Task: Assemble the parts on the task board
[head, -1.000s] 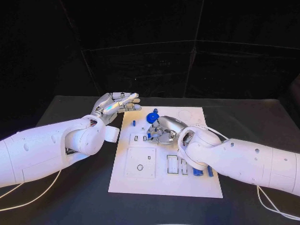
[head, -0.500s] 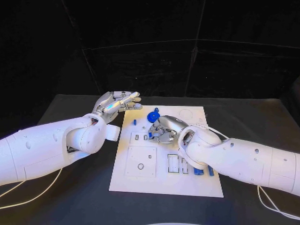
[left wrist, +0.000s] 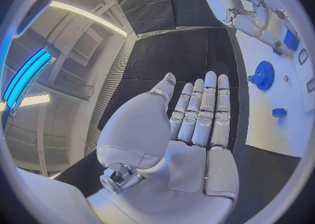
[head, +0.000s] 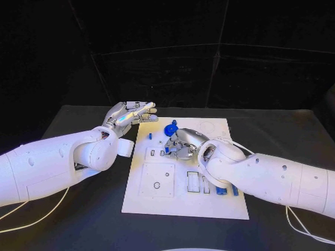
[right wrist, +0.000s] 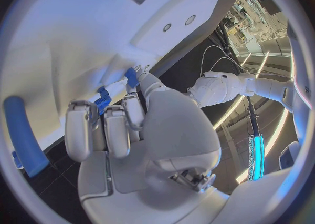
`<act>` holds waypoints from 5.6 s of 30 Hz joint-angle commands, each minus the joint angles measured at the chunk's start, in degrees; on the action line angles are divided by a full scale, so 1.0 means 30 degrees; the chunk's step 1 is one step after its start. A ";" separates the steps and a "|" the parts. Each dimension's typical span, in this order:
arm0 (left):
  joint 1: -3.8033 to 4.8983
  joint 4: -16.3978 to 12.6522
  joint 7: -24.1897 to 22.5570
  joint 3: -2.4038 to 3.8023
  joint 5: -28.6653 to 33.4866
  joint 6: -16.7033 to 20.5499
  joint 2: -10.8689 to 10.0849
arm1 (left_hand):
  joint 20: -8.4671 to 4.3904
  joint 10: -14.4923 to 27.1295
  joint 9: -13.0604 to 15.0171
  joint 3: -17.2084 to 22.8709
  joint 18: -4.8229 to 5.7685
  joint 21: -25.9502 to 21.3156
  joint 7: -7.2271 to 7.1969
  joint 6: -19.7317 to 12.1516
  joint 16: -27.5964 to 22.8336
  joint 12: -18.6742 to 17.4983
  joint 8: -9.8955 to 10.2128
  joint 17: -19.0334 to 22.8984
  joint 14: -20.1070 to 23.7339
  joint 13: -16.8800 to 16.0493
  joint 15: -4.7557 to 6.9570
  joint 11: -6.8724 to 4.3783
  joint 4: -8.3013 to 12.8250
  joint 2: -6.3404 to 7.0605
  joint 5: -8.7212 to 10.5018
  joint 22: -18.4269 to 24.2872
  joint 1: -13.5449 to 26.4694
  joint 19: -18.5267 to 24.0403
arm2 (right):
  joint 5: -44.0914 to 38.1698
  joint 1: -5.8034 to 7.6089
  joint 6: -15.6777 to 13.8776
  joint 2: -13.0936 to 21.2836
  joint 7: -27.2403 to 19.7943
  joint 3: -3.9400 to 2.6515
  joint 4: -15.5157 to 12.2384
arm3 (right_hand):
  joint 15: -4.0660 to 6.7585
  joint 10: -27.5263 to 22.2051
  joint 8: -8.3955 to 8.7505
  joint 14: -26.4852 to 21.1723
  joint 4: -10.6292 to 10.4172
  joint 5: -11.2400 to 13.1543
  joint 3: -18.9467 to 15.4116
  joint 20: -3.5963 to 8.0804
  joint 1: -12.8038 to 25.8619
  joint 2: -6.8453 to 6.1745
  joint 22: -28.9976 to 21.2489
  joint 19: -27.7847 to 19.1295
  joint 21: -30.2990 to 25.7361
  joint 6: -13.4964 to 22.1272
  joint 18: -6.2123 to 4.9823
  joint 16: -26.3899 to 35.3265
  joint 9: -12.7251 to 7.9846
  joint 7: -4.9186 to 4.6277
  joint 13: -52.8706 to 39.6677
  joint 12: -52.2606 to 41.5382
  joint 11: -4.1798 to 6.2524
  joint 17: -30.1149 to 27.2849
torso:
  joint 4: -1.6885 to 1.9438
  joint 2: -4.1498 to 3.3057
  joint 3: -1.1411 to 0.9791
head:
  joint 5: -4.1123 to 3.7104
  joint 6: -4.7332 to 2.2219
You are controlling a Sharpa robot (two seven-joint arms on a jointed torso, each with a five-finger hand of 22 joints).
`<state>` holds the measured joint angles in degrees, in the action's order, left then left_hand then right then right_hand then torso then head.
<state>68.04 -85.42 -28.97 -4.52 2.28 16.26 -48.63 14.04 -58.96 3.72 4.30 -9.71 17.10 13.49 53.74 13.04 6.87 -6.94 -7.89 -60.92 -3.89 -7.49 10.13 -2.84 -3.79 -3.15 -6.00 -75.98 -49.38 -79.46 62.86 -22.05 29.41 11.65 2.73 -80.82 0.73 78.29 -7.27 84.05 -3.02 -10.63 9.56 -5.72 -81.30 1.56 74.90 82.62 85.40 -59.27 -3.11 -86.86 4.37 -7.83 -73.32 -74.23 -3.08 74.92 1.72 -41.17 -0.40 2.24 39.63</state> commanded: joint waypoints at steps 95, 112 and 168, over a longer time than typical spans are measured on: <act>0.0043 0.1400 0.0665 0.0017 -0.0672 -0.0944 0.0019 | 0.0022 -0.0207 0.0050 0.0226 -0.0275 -0.0224 -0.0206 0.0041 -0.0250 0.0057 -0.0135 -0.0063 0.0082 -0.0014 -0.0018 -0.0099 0.0330 0.0021 -0.0053 0.0116 -0.0291 -0.0097 | 0.1628 0.0668 -0.1065 0.2950 -0.3786 -0.0026 -0.3089 | -0.0745 -0.2518 0.0792 0.1153 -0.2160 -0.0285 -0.3839 -0.0699 0.1354 -0.2067 -0.0291 -0.1643 -0.1123 0.3801 -0.0214 0.0479 -0.0116 -0.1025 0.2814 0.2390 -0.0933 0.1417 | -0.0030 0.0082 -0.0007 | -0.0050 0.0090; 0.0334 0.1408 0.5903 0.0017 -0.7651 -0.0520 -0.0188 | -0.3067 -0.5694 0.0658 0.0945 -0.0169 0.5501 -0.2116 0.2170 1.3821 0.1639 -0.0462 -1.3065 -0.8830 -0.1460 0.3013 -0.2346 -0.0855 0.1134 -0.0124 -0.2696 0.1214 -0.7742 | 1.3372 0.3797 0.0879 0.6531 -0.7800 -0.0101 -0.4208 | -0.0457 -0.6899 -0.0101 -0.3507 -0.1837 -0.1231 -0.4294 -0.0385 -0.1378 -0.0372 -1.2823 -0.9932 -1.0627 0.3576 -0.2538 1.3046 -0.0064 -0.0837 1.2009 1.1053 -0.0581 -1.4301 | -0.0118 0.0579 -0.0090 | -0.0155 0.0090; 0.2817 0.4445 2.1162 -0.0754 -1.8274 -0.8907 0.5922 | -0.4082 -0.5816 0.8339 -0.4460 0.2068 2.1017 -0.3351 0.0849 2.5653 2.0150 -0.6537 -2.7370 -0.9693 -2.0282 0.3951 -0.3619 -0.4543 0.0094 0.0041 -2.1873 0.4207 -1.1703 | 1.4277 0.4168 0.0130 0.6517 -0.8578 -0.0075 -0.2420 | -0.0510 -0.6381 -0.0272 -0.2089 -0.2528 -0.1975 -0.5554 -0.0449 -0.1977 -0.0296 -1.5077 -0.8653 -1.3931 0.3917 -0.2443 1.8141 -0.0148 -0.0856 1.4735 1.3100 -0.0733 -1.4682 | -0.0162 0.1027 -0.0249 | 0.0106 0.0755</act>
<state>76.39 -72.22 33.75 -6.79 -52.09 -8.33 -30.95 1.97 -76.27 28.69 -8.84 -4.38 79.89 3.36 56.70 89.83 67.13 -26.20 -74.93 -83.94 -64.66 3.88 -0.63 -16.43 -3.19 -3.37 -71.57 -63.30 -83.76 -36.90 75.23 -21.87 49.05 -13.78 2.54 -88.06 -0.60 59.36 -7.97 77.61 -10.63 -16.34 -6.74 -6.97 -86.94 0.56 29.72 56.24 43.91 -47.95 -10.25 -32.61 3.95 -10.54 -29.15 -35.19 -5.24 30.84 1.36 -38.06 -1.15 2.36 41.79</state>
